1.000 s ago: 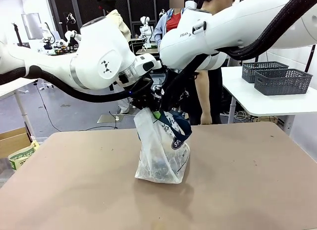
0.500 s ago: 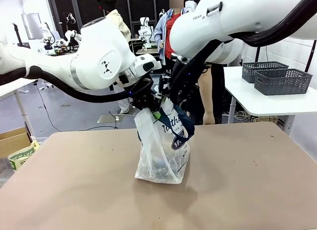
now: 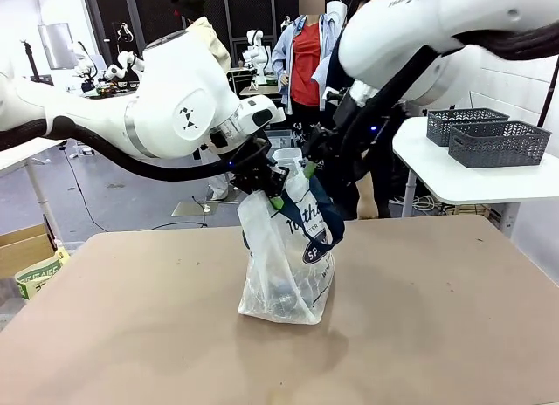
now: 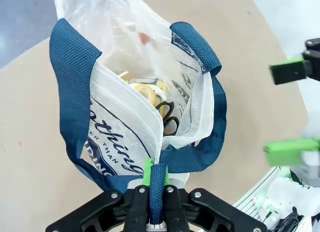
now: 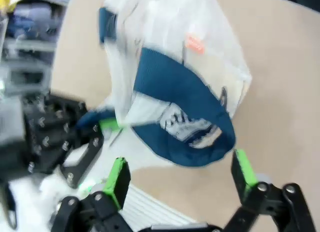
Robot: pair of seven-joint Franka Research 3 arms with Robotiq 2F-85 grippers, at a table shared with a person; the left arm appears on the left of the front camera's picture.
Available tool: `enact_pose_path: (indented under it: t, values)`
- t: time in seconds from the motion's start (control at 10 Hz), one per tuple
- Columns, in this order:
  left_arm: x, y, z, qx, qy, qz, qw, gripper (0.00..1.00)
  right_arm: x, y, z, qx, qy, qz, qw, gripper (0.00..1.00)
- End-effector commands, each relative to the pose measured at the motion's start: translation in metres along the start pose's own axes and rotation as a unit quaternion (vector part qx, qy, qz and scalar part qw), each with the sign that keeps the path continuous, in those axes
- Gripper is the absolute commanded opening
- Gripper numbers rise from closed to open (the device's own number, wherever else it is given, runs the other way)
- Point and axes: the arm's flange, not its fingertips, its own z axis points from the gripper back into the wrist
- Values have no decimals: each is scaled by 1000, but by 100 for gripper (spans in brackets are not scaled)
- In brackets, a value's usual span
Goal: Transfer purchased items from the store into the shopping bag.
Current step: Move the Reusable shopping bag to the right side of the table.
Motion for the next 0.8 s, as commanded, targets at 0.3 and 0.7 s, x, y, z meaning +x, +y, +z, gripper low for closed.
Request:
enact_pose_path:
  t: [0.3,0.7]
  values:
    - [0,1,2,-1,-1,2,1000,0,-54,-21,67,-2,96,224,970,100]
    - [0,1,2,-1,-1,2,1000,0,-47,-31,117,-28,-27,290,956,100]
